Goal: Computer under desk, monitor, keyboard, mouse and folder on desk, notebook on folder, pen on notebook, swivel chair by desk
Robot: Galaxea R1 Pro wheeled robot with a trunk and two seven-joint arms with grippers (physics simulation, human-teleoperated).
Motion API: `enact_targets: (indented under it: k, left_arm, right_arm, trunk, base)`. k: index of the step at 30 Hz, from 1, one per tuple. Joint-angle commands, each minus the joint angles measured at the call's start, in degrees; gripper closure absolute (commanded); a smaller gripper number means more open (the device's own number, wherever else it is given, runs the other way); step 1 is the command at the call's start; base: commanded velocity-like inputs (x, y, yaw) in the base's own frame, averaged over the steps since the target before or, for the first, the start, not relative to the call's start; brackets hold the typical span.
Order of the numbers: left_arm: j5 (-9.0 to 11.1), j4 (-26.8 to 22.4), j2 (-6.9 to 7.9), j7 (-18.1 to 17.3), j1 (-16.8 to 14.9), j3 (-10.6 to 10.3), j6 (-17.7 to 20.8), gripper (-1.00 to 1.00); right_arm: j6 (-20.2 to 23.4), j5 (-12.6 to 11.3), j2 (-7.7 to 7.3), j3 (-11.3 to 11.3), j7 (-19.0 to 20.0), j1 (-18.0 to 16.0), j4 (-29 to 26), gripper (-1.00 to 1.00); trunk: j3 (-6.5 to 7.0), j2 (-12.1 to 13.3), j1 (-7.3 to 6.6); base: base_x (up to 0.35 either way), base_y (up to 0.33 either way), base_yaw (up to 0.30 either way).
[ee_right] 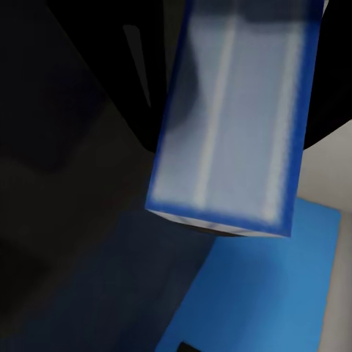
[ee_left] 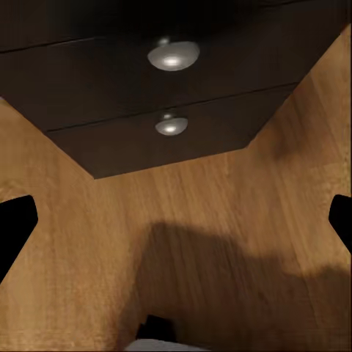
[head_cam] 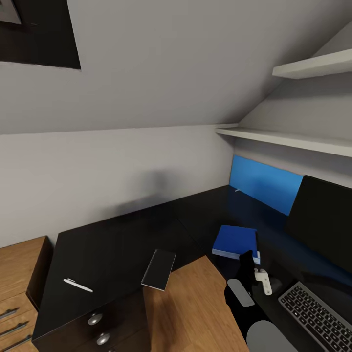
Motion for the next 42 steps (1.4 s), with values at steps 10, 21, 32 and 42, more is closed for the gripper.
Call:
enact_targets:
  k: [10,21,32,42]
  left_arm:
    - [1.6,-4.99,0.0,-5.97,2.96,0.2,7.8,-1.0]
    - [1.51,-2.6,-0.05,-5.62,3.05,-0.02,7.79,-1.0]
    - [1.46,-1.12,0.03,-5.6,3.03,-0.09,7.79,-1.0]
    - [1.39,2.2,0.37,-5.91,3.02,-0.01,7.79,-1.0]
  right_arm:
    - [-0.06,-0.07,0.02,-0.11,0.12,-0.05,-0.04,1.0]
    - [-0.06,-0.07,0.01,-0.31,0.13,-0.05,-0.04,1.0]
    - [-0.06,-0.07,0.01,-0.41,0.13,-0.04,-0.04,1.0]
    - [-0.06,-0.07,0.01,-0.38,0.08,-0.02,-0.01,1.0]
  trunk:
    - [-1.86,-4.07,2.21]
    - [-3.84,-8.49,4.63]
    - [-4.19,-9.29,5.07]
    - [-4.19,-9.29,5.07]
  base:
    - [0.0,0.0,0.0]
    - [0.0,0.0,0.0]
    - [0.0,0.0,0.0]
    - [0.0,0.0,0.0]
